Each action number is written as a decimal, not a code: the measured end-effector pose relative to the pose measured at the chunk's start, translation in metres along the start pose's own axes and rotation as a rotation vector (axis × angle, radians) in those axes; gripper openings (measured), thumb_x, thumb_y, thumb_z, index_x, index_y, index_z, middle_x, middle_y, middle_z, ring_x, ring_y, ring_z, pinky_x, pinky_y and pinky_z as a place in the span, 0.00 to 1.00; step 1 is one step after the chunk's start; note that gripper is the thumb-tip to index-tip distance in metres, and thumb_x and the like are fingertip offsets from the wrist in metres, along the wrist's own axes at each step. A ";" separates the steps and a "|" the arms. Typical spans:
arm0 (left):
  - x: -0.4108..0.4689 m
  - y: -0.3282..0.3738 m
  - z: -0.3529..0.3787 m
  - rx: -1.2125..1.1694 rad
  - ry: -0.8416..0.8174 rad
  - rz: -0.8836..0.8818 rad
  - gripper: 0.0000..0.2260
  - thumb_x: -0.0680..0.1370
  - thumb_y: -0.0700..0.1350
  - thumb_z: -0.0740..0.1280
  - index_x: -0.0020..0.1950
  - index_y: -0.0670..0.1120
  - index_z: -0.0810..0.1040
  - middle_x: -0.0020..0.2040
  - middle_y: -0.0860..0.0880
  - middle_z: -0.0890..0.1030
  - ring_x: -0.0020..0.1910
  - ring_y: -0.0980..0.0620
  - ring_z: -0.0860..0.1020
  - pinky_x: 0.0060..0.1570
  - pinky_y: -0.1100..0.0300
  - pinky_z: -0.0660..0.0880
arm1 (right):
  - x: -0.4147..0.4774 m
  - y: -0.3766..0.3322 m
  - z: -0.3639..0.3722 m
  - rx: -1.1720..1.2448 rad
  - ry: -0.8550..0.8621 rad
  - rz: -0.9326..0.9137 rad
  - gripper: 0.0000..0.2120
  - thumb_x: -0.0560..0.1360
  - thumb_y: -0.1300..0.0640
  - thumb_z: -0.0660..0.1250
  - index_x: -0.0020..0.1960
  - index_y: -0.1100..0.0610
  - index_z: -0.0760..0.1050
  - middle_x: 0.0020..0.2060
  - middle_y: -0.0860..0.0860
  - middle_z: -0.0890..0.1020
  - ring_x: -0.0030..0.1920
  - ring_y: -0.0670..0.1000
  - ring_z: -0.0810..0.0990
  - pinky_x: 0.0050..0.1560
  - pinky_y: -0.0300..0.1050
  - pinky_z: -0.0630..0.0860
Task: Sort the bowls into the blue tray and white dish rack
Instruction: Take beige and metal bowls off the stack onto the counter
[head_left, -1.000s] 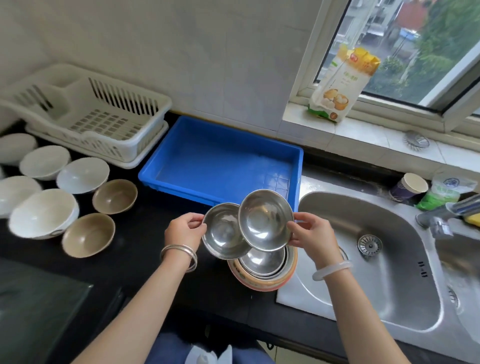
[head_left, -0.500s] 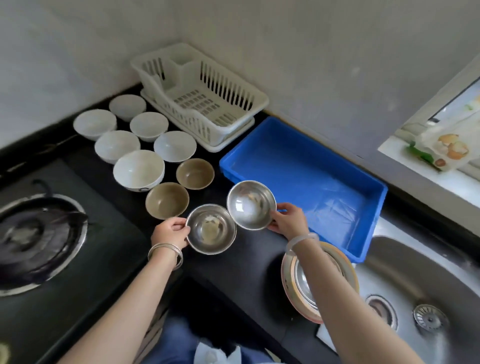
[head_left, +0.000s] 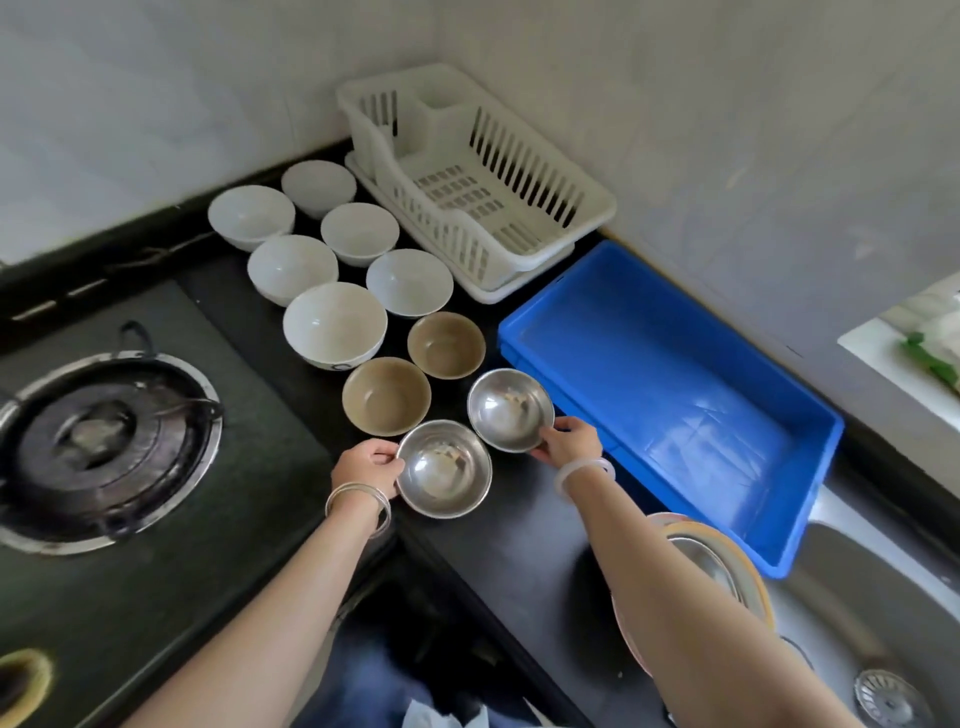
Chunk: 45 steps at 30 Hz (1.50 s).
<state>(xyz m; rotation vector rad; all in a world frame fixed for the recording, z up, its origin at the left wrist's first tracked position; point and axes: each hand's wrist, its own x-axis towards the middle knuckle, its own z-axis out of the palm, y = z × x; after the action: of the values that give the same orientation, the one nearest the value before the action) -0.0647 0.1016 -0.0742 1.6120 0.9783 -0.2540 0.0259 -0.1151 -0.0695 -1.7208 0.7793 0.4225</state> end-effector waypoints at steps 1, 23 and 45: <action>0.001 0.000 0.000 0.008 -0.004 0.001 0.06 0.71 0.36 0.69 0.43 0.47 0.79 0.43 0.46 0.82 0.43 0.45 0.81 0.51 0.47 0.80 | 0.001 0.001 0.001 0.007 -0.004 0.014 0.08 0.74 0.67 0.65 0.53 0.61 0.75 0.49 0.59 0.81 0.46 0.56 0.82 0.31 0.40 0.80; 0.002 0.000 -0.004 0.074 0.037 0.055 0.09 0.73 0.38 0.67 0.52 0.45 0.80 0.50 0.45 0.83 0.50 0.46 0.81 0.54 0.48 0.78 | 0.002 0.005 0.012 0.034 -0.053 0.034 0.09 0.77 0.58 0.65 0.57 0.58 0.74 0.48 0.57 0.82 0.42 0.51 0.84 0.39 0.42 0.81; -0.108 0.038 0.126 0.538 -0.431 0.497 0.10 0.75 0.43 0.66 0.56 0.48 0.78 0.54 0.50 0.82 0.48 0.56 0.77 0.47 0.65 0.71 | -0.098 0.077 -0.185 -0.447 0.539 -0.242 0.04 0.73 0.57 0.68 0.47 0.55 0.80 0.43 0.54 0.85 0.44 0.56 0.80 0.42 0.44 0.68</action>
<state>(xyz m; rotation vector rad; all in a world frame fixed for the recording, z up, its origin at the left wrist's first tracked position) -0.0635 -0.0591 -0.0169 2.1097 0.1605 -0.5229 -0.1182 -0.2736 -0.0077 -2.3674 0.8822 -0.0525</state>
